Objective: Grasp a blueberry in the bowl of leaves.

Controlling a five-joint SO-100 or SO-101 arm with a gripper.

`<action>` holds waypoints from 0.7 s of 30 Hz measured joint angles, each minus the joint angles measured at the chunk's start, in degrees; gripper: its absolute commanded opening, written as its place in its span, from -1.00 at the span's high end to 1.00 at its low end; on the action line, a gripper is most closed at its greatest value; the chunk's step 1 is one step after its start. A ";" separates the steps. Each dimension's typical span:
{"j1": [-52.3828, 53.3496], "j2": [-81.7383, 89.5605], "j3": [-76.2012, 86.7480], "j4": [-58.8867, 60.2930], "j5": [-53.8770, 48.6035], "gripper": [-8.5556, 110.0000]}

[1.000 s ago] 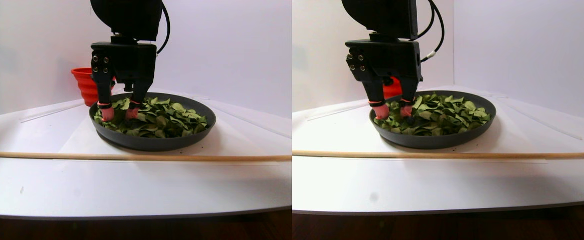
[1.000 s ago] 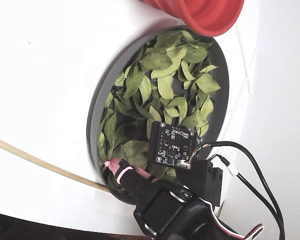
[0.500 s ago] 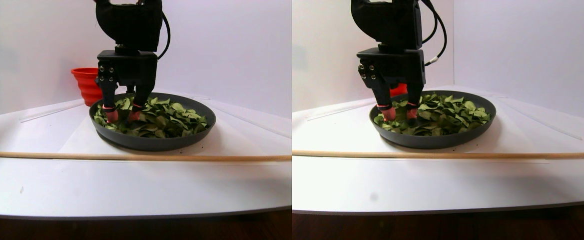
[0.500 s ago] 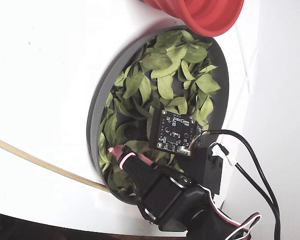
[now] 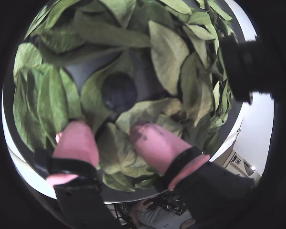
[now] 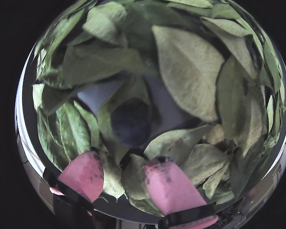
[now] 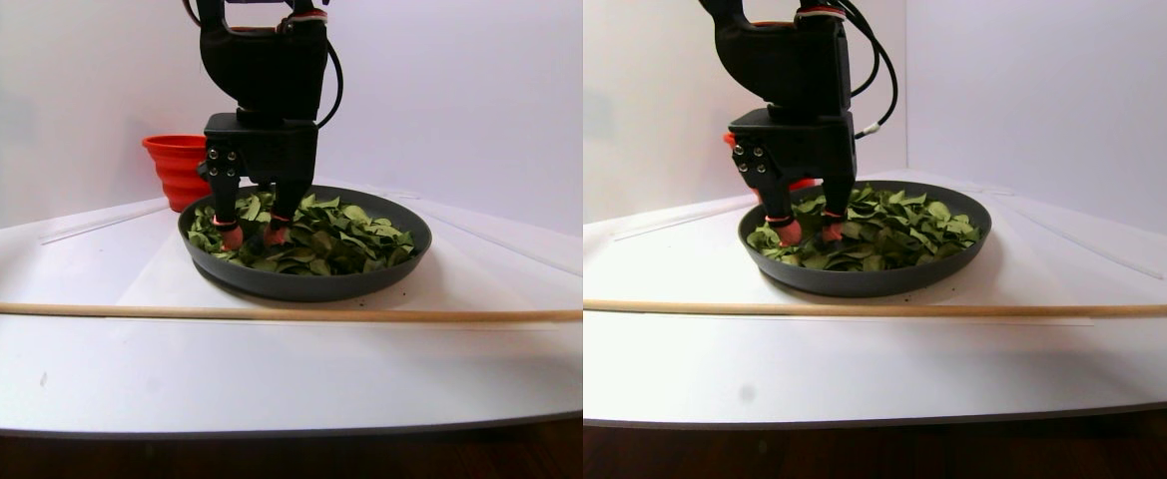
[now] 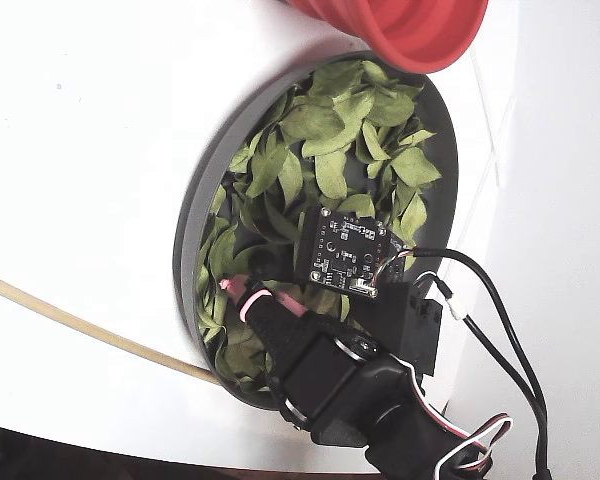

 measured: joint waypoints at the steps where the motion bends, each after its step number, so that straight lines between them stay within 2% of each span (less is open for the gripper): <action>1: 0.09 -0.26 -0.18 -0.35 0.00 0.59; 21: 0.26 -3.87 -1.85 -4.39 -0.53 0.59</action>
